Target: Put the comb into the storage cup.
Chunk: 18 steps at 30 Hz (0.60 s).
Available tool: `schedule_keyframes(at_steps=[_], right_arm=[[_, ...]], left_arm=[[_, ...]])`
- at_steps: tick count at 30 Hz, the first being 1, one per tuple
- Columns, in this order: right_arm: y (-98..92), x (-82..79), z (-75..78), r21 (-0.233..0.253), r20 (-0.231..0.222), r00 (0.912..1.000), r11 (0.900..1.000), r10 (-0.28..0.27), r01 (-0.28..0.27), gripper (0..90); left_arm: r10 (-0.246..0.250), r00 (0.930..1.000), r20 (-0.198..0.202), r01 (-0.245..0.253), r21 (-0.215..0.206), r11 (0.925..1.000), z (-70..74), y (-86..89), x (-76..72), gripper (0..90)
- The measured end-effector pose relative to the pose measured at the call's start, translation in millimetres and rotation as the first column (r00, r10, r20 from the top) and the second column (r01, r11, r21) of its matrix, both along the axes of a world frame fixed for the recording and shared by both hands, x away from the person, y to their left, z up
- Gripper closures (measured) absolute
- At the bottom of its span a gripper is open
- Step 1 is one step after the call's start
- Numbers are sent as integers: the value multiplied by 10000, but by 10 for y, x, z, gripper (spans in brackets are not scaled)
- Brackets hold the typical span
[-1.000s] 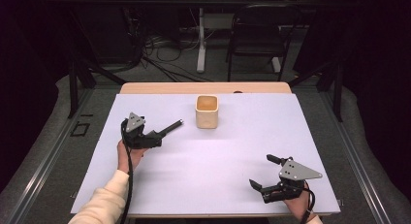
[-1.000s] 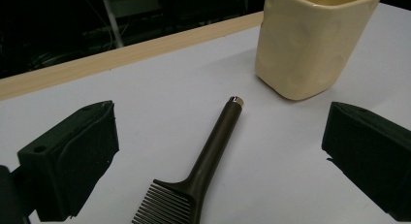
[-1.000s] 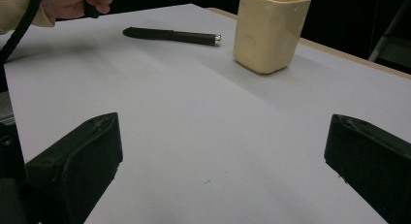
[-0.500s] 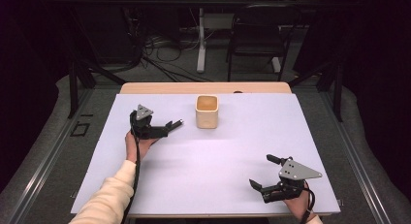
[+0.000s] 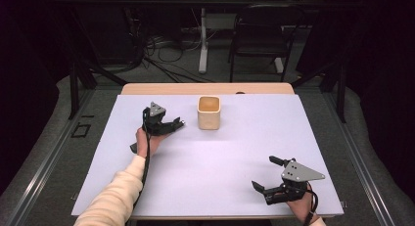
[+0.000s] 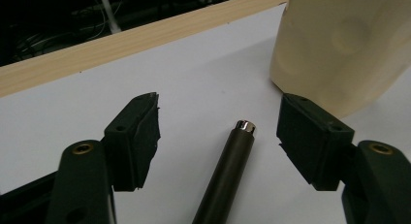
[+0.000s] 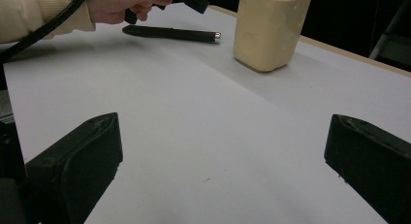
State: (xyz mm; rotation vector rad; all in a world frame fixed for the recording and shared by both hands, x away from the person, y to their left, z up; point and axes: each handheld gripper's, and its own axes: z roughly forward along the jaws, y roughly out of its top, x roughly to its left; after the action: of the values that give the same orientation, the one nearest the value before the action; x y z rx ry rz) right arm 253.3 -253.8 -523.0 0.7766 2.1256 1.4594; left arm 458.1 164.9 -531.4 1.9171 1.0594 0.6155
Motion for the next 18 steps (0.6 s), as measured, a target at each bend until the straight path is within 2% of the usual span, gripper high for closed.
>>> schedule_keyframes(at_steps=[5,11,15,18], right_arm=[[2,0,-1,12,6,10000,10000,-16,16,0],[-1,-1,0,2,3,10000,10000,-7,7,0],[-2,1,1,-39,-15,10000,10000,17,-17,0],[3,1,0,6,17,10000,10000,23,-23,0]], left_arm=[[153,9993,-346,-151,41,9999,-80,-40,96,540],[94,9979,-637,-90,53,9999,-144,-102,166,775],[57,9967,-815,-47,126,9999,-187,-118,205,888],[77,9950,-995,-61,161,9999,-224,-136,239,900]])
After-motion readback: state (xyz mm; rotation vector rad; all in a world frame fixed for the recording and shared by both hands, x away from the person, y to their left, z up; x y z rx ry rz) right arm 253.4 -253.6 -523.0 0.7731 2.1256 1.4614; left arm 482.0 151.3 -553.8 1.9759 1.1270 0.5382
